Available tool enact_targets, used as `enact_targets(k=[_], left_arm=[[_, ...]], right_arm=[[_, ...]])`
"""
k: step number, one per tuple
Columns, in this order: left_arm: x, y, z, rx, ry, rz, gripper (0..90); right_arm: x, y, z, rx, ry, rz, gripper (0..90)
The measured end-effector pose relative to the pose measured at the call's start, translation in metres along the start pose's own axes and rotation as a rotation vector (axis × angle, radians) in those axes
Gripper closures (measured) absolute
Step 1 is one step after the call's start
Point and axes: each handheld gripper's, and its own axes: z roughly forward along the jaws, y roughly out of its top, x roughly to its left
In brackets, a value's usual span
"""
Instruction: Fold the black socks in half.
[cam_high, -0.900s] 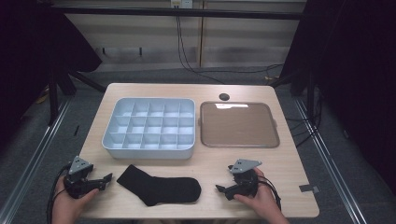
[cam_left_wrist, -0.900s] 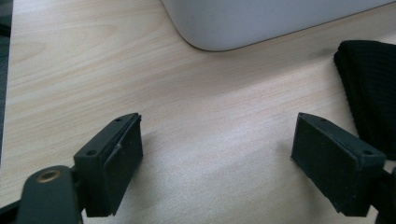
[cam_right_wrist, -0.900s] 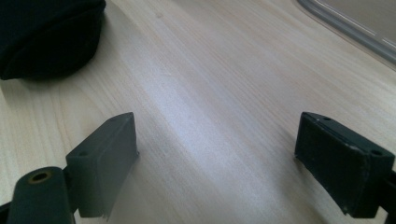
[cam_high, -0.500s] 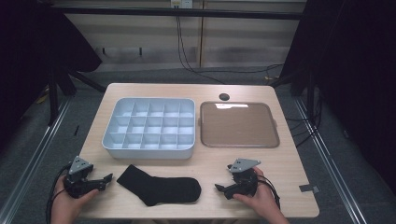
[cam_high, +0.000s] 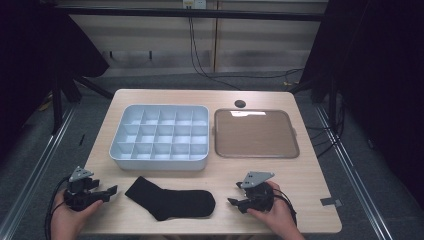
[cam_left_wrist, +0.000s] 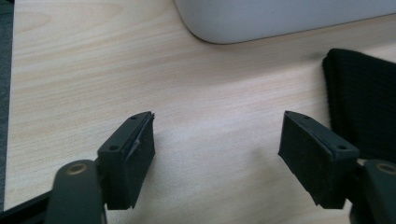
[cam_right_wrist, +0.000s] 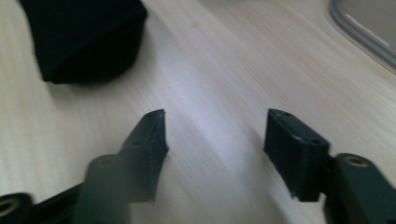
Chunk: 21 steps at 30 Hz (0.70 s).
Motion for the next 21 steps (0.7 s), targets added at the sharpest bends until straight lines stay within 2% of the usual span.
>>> enact_targets(k=[1,3,5,6,7,8,11,12,13,18,19,21], left_arm=[[0.000,0.000,0.000,0.000,0.000,0.000,27.7],[-0.006,0.005,-0.003,0.006,-0.010,0.013,29.1],[-0.012,0.009,-0.003,0.010,-0.026,0.014,29.9],[-0.012,0.009,-0.003,0.010,-0.026,0.014,30.2],[-0.018,0.014,-0.002,0.014,-0.046,0.022,30.4],[-0.018,0.014,-0.002,0.014,-0.046,0.022,31.0],[-0.030,0.022,0.000,0.019,-0.060,0.042,32.4],[-0.030,0.022,0.000,0.019,-0.060,0.042,32.9],[-0.035,0.023,0.002,0.021,-0.068,0.040,33.4],[-0.041,0.023,0.005,0.051,-0.092,0.045,36.2],[-0.042,0.023,0.005,0.060,-0.111,0.024,36.4],[-0.044,0.023,0.004,0.064,-0.107,0.037,36.8]], right_arm=[[0.000,0.000,0.000,0.000,0.000,0.000,42.6],[0.005,0.004,0.000,0.005,0.035,-0.010,57.7],[0.008,0.006,0.002,0.012,0.081,-0.010,67.0],[0.010,0.006,0.003,0.020,0.089,-0.016,70.4],[0.011,0.007,0.004,0.019,0.096,-0.022,73.9],[0.011,0.007,0.004,0.019,0.096,-0.022,73.9],[0.016,0.010,0.003,0.008,0.111,-0.037,84.0],[0.016,0.010,0.003,0.008,0.111,-0.037,84.0],[0.019,0.013,0.002,0.004,0.131,-0.036,88.6],[0.025,0.020,0.004,0.014,0.160,-0.057,90.0],[0.027,0.020,0.005,0.019,0.166,-0.067,90.0],[0.029,0.021,0.008,0.027,0.180,-0.087,90.0]])
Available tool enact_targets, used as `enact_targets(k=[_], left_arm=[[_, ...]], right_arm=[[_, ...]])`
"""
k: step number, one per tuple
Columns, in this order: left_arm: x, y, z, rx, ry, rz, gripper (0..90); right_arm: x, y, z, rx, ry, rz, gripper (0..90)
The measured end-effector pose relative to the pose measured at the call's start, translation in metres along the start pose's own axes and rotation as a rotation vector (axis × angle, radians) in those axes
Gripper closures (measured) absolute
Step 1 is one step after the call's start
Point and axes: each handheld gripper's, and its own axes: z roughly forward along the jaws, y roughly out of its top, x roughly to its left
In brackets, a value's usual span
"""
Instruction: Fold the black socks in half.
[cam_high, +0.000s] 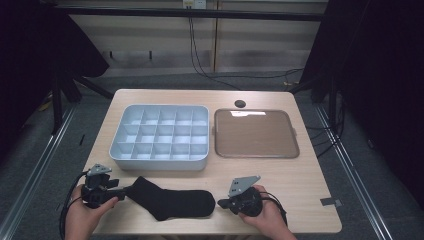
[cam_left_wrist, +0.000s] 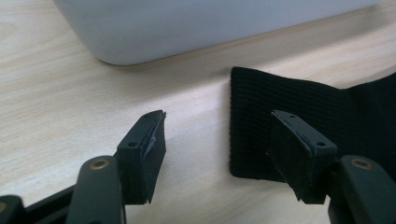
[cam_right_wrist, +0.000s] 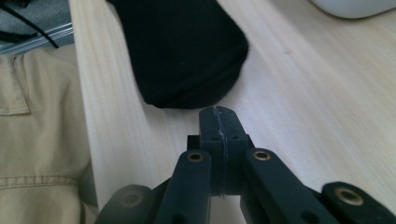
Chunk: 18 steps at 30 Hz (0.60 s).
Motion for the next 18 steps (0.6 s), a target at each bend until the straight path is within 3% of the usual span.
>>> enact_targets(k=[4,13,18], left_arm=[[-0.0037,0.0002,0.0035,0.021,0.000,0.022,38.2],[-0.0049,-0.0013,0.0047,0.008,0.004,0.003,42.6],[-0.0043,-0.0036,0.0088,0.038,0.012,0.005,44.1]], right_arm=[[0.0040,0.0025,0.0047,0.017,0.024,-0.025,90.0],[0.0021,-0.0003,0.0107,0.029,0.035,-0.003,90.0],[0.0040,0.0005,0.0117,0.028,0.025,-0.016,90.0]])
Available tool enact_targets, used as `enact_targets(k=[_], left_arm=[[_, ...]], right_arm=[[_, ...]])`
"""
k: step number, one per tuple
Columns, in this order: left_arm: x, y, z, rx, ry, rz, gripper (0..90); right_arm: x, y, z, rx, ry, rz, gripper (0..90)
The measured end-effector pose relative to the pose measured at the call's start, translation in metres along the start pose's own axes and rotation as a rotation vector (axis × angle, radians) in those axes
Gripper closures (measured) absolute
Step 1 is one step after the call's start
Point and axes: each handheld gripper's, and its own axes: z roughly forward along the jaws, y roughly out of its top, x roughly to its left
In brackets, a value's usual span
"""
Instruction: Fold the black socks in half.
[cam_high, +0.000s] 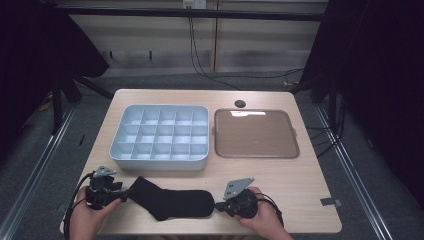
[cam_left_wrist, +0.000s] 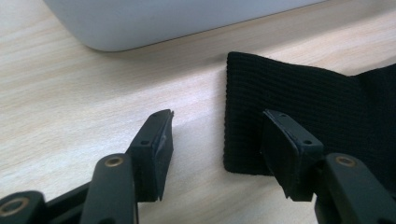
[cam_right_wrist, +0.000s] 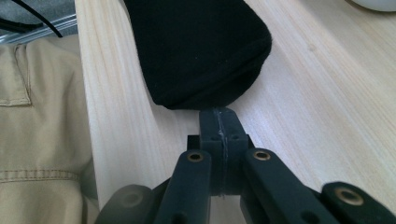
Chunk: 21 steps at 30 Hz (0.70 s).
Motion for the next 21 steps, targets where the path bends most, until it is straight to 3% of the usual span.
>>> enact_targets(k=[12,15,21], left_arm=[[-0.0057,0.0014,0.0050,0.045,0.015,0.023,50.3],[-0.0068,0.0025,0.0049,0.053,0.015,0.003,57.5],[-0.0068,0.0037,0.0060,0.060,-0.041,-0.063,72.9]], right_arm=[[0.0002,0.0011,0.0010,-0.001,-0.001,-0.013,90.0],[0.0009,0.0012,0.0006,0.004,-0.010,-0.017,90.0],[-0.0005,-0.0010,0.0008,-0.012,0.004,0.016,90.0]])
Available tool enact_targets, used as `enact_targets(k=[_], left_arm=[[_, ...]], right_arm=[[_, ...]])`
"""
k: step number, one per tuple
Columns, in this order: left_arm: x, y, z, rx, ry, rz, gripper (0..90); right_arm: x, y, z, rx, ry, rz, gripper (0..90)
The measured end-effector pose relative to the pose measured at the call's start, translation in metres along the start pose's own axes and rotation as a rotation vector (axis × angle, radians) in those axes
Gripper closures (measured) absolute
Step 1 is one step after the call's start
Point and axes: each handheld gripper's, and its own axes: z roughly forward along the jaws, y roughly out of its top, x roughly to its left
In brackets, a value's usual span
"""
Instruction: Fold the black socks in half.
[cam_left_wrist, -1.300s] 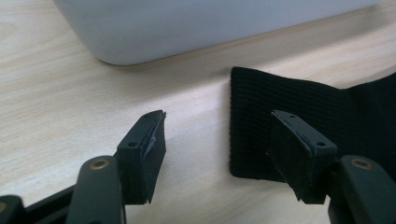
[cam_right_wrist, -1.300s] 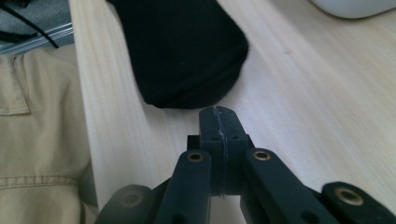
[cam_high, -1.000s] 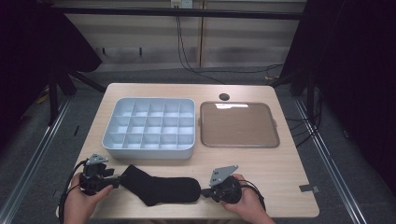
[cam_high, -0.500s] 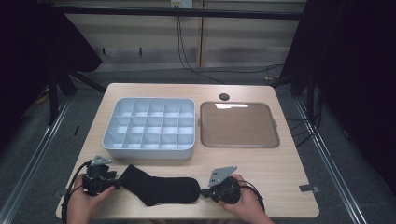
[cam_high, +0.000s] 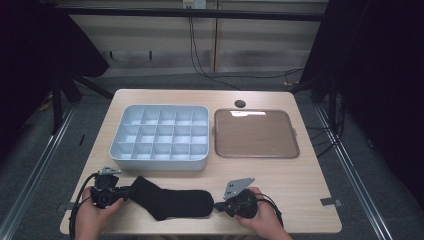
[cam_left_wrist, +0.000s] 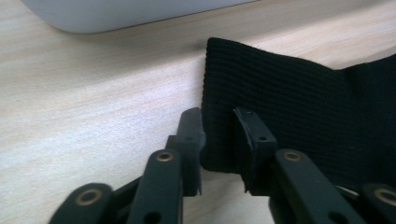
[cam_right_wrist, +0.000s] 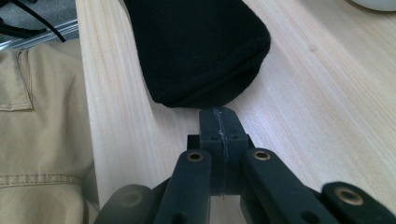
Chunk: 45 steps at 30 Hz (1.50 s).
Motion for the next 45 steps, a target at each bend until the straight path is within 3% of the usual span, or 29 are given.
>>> enact_targets(k=[9,19,26,33,45], left_arm=[[0.001,0.000,0.000,-0.003,-0.013,-0.017,76.5],[-0.002,0.001,-0.002,-0.008,0.008,0.003,80.1],[0.000,0.003,-0.012,-0.045,-0.029,-0.027,81.3],[-0.008,0.011,-0.025,-0.073,-0.031,0.008,81.5],[-0.025,0.021,-0.033,-0.078,-0.046,0.047,81.5]], right_arm=[[0.001,0.001,0.001,0.001,0.000,-0.002,90.0],[0.001,0.003,0.003,0.002,0.003,-0.015,90.0],[0.000,0.003,0.003,0.000,0.005,-0.018,90.0],[0.000,0.003,0.003,-0.002,0.004,-0.010,90.0],[0.001,0.004,0.003,-0.001,0.003,-0.008,90.0]])
